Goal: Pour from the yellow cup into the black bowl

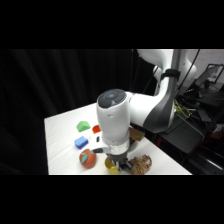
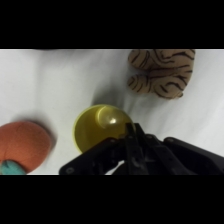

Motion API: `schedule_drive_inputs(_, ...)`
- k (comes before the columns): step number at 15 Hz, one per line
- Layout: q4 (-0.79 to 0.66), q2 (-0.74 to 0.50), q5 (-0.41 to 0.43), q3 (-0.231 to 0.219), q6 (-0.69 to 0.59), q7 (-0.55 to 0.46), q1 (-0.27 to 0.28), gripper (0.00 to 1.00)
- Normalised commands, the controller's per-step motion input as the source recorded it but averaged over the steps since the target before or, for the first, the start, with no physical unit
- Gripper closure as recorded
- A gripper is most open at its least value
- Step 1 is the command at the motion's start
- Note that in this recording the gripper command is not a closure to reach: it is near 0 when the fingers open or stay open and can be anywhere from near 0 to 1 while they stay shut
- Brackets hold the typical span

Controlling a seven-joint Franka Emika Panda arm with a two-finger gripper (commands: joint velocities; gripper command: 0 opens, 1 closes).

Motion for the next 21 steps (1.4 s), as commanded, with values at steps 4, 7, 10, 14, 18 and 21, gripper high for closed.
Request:
schedule_drive_inputs(4,-0.35,-0.57,0.043,-0.073,-0.14,0.10,-0.032,0.18)
schedule_drive_inputs(7,-0.48,-0.66,0.186,-0.006,-0.14,-0.01,-0.142,0.18)
schedule_drive_inputs(10,-0.41,-0.54,0.384,0.045,-0.16,-0.24,-0.207,0.18)
schedule_drive_inputs(14,-0.24,-0.32,0.626,0.064,-0.31,-0.60,-0.242,0.18)
schedule_drive_inputs(18,-0.10,-0.14,0.503,-0.010,-0.40,-0.56,-0.192,0.18)
schedule_drive_inputs(21,-0.07,-0.09,0.262,-0.052,-0.32,-0.33,-0.106,0.18)
